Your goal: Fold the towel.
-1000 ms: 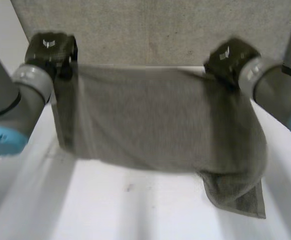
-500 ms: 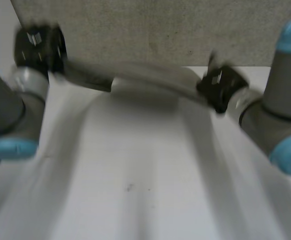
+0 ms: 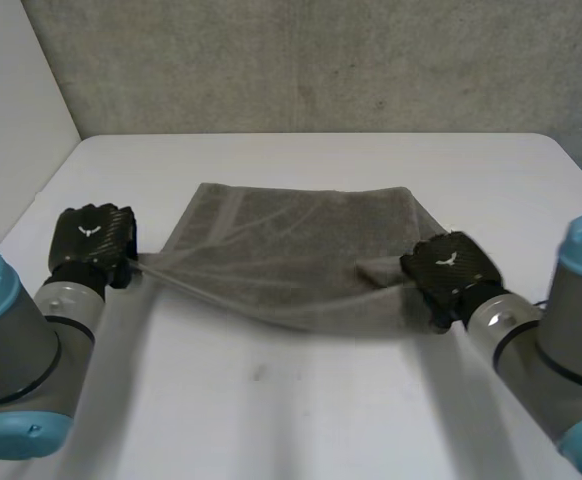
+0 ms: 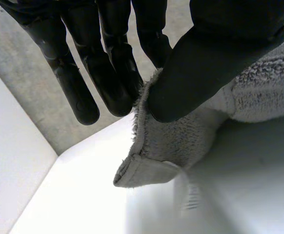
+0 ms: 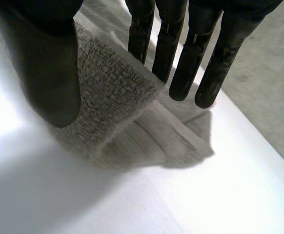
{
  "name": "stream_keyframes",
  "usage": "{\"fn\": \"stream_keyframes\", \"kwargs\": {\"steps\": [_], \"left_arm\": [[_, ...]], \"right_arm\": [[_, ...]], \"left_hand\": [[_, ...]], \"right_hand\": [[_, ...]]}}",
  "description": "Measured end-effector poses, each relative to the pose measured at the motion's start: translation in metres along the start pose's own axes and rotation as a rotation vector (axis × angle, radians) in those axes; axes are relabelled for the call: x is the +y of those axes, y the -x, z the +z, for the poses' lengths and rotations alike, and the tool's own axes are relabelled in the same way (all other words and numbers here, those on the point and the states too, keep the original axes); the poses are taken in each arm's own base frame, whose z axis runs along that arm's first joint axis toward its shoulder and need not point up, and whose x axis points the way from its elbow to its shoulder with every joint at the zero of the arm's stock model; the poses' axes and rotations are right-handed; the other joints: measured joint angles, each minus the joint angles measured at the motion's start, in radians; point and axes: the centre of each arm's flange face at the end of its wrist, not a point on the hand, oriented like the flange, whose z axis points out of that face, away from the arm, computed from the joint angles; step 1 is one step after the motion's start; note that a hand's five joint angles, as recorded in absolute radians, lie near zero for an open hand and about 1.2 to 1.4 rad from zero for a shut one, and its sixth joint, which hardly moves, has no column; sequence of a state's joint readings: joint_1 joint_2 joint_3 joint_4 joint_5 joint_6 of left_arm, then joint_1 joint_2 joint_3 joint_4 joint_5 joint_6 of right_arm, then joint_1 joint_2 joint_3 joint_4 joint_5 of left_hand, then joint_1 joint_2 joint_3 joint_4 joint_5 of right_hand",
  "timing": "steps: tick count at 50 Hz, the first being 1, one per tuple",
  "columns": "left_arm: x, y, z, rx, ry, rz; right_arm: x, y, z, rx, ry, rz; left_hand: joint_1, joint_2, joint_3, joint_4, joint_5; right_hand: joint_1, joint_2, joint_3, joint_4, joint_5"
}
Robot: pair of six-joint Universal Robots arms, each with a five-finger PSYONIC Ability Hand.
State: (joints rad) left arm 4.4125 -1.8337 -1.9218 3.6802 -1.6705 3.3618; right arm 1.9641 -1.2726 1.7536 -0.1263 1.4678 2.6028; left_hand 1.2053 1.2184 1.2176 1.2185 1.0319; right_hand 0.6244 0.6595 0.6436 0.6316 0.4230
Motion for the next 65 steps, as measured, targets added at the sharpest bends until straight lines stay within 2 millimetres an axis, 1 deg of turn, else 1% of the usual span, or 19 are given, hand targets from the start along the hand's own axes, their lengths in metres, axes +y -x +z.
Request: {"fn": "stream_keyframes", "kwargs": {"steps": [6,10,16,18,22,25,28,31,32,34,38,39,41,44,50,56,65], "left_arm": [[-0.004,0.009,0.001,-0.025,-0.007,-0.004],[-0.006,0.012,-0.001,-0.029,-0.011,-0.005],[-0.006,0.011,-0.004,-0.01,-0.012,-0.004],[-0.006,0.011,-0.005,-0.004,-0.013,-0.003],[-0.005,0.01,-0.006,0.002,-0.014,-0.002],[-0.005,0.01,-0.006,0.003,-0.014,-0.002],[-0.005,0.01,-0.005,0.002,-0.015,-0.002],[-0.006,0.011,-0.005,0.001,-0.017,-0.002],[-0.006,0.011,-0.005,0.001,-0.017,-0.002],[-0.006,0.011,-0.005,0.0,-0.017,-0.002],[-0.006,0.011,-0.005,0.0,-0.018,-0.002],[-0.006,0.011,-0.005,0.0,-0.018,-0.002],[-0.005,0.011,-0.005,0.0,-0.017,-0.002],[-0.005,0.011,-0.005,0.0,-0.015,-0.002],[-0.004,0.01,-0.006,0.001,-0.012,-0.001],[-0.003,0.01,-0.006,0.001,-0.011,-0.001],[-0.003,0.01,-0.006,0.002,-0.01,-0.001]], "right_arm": [[0.002,-0.021,0.001,0.036,-0.008,0.033],[-0.002,-0.032,0.002,0.034,-0.007,0.018],[-0.022,-0.042,0.002,-0.023,-0.008,-0.033],[-0.032,-0.044,0.001,-0.066,-0.016,-0.05],[-0.046,-0.044,0.003,-0.146,-0.039,-0.076],[-0.053,-0.043,0.009,-0.187,-0.061,-0.102],[-0.06,-0.036,0.019,-0.229,-0.096,-0.161],[-0.065,-0.019,0.03,-0.277,-0.137,-0.262],[-0.066,-0.016,0.032,-0.283,-0.141,-0.277],[-0.067,-0.003,0.039,-0.311,-0.159,-0.351],[-0.061,0.018,0.052,-0.363,-0.164,-0.471],[-0.06,0.02,0.053,-0.369,-0.163,-0.483],[-0.054,0.032,0.06,-0.403,-0.157,-0.536],[-0.047,0.043,0.068,-0.437,-0.148,-0.58],[-0.035,0.055,0.08,-0.469,-0.135,-0.606],[-0.027,0.059,0.086,-0.48,-0.131,-0.607],[-0.019,0.062,0.09,-0.484,-0.121,-0.631]], "left_hand": [[0.0,0.0,0.0,0.0,0.0],[0.0,0.0,0.0,0.0,0.0],[0.0,0.0,0.0,0.0,0.0],[0.0,0.0,0.0,0.0,0.0],[0.0,0.0,0.0,0.0,0.0],[0.0,0.0,0.0,0.0,0.0],[0.0,0.0,0.0,0.0,0.0],[0.0,0.0,0.0,0.0,0.0],[0.0,0.0,0.0,0.0,0.0],[0.0,0.0,0.0,0.0,0.0],[0.0,0.0,0.0,0.0,0.0],[0.0,0.0,0.0,0.0,0.0],[0.0,0.0,0.0,0.0,0.0],[0.0,0.0,0.0,0.0,0.0],[0.0,0.0,0.0,0.0,0.0],[0.0,0.0,0.0,0.0,0.0],[0.0,0.0,0.0,0.0,0.0]], "right_hand": [[-0.094,-0.111,-0.102,-0.086,-0.094],[-0.163,-0.188,-0.171,-0.162,-0.168],[-0.22,-0.245,-0.233,-0.235,-0.241],[-0.221,-0.245,-0.232,-0.236,-0.243],[-0.221,-0.245,-0.232,-0.236,-0.243],[-0.221,-0.245,-0.232,-0.236,-0.243],[-0.221,-0.245,-0.232,-0.236,-0.242],[-0.221,-0.245,-0.232,-0.236,-0.241],[-0.221,-0.245,-0.232,-0.236,-0.241],[-0.221,-0.245,-0.232,-0.236,-0.241],[-0.221,-0.245,-0.232,-0.236,-0.24],[-0.221,-0.245,-0.232,-0.236,-0.24],[-0.221,-0.245,-0.232,-0.236,-0.232],[-0.221,-0.245,-0.232,-0.236,-0.226],[-0.215,-0.243,-0.23,-0.227,-0.178],[-0.178,-0.227,-0.201,-0.174,-0.126],[0.046,0.005,0.024,0.036,0.074]]}}
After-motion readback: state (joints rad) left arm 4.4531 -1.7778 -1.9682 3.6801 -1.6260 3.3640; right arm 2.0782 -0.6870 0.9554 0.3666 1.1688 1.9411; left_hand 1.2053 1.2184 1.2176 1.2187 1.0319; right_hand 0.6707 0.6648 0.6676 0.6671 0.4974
